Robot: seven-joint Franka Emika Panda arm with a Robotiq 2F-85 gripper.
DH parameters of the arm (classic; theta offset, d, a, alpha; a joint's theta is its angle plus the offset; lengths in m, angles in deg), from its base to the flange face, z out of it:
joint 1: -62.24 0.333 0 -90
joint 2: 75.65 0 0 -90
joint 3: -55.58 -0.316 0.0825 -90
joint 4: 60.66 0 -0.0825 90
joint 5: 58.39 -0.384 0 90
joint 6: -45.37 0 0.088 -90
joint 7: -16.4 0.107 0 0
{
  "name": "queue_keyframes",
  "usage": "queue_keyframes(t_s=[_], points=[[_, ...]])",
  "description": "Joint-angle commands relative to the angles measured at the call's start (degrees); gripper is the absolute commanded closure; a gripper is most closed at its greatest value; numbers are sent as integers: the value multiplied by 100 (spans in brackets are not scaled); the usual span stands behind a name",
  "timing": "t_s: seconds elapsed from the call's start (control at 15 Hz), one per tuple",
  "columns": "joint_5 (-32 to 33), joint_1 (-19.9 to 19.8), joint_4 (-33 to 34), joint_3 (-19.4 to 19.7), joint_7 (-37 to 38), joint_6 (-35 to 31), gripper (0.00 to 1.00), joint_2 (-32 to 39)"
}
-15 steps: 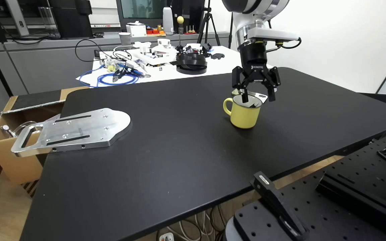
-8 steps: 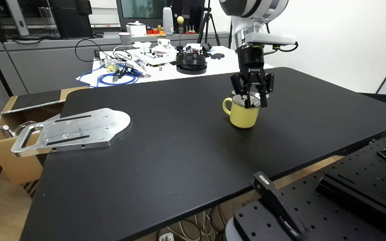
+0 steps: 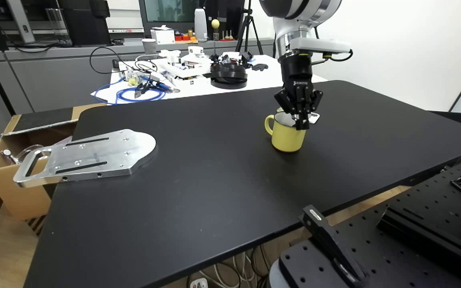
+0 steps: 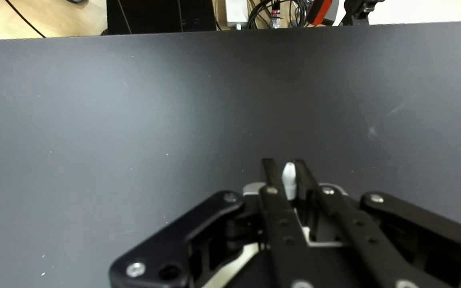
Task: Take the pen from the cup and put it on the table
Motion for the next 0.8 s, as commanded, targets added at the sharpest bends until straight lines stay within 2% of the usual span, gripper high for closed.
queue_keyframes(t_s=[0.0, 0.6, 0.73], points=[[-158, -48, -45, -88, -75, 181, 97, -306], [-655, -92, 12, -116, -319, 1178, 97, -1465], [-665, -58, -30, -100, -373, 1124, 97, -1723]])
